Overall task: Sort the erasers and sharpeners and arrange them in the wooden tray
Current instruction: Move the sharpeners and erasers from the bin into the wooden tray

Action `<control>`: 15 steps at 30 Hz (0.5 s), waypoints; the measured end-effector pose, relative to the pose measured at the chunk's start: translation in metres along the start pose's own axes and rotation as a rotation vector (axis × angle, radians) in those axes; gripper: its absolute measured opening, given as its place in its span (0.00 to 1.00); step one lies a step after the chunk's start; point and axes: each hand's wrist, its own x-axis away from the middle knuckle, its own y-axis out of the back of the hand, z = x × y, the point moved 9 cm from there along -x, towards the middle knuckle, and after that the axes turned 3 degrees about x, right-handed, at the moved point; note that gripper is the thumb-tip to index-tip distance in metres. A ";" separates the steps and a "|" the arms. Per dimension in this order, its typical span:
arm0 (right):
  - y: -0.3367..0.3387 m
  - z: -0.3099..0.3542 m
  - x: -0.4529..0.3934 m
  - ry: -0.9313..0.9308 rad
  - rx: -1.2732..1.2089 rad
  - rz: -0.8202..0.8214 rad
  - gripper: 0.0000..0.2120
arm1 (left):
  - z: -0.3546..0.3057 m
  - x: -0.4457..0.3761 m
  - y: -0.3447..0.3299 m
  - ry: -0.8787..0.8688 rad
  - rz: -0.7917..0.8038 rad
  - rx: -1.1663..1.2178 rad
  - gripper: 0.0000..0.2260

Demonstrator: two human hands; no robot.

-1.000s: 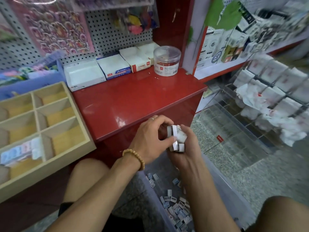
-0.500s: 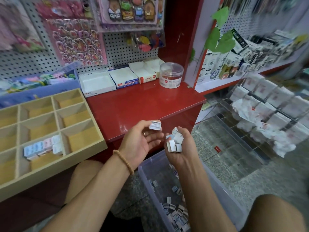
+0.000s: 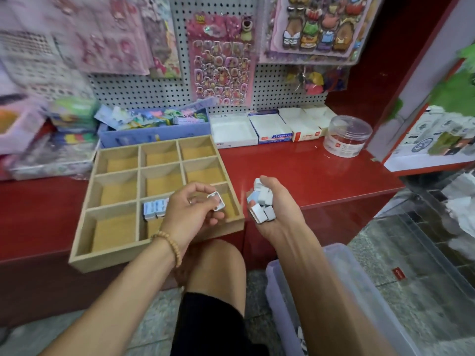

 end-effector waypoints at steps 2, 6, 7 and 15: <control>-0.014 -0.015 -0.008 -0.038 0.046 0.013 0.09 | -0.004 -0.006 0.031 -0.024 -0.041 -0.056 0.07; -0.029 -0.031 -0.024 -0.043 0.202 -0.016 0.07 | -0.013 -0.014 0.077 -0.087 -0.074 -0.157 0.09; -0.031 -0.033 -0.027 -0.033 0.236 -0.022 0.07 | -0.013 -0.015 0.083 -0.086 -0.058 -0.193 0.09; -0.047 -0.038 -0.036 -0.011 0.353 -0.002 0.07 | -0.015 -0.016 0.092 -0.252 0.032 -0.988 0.15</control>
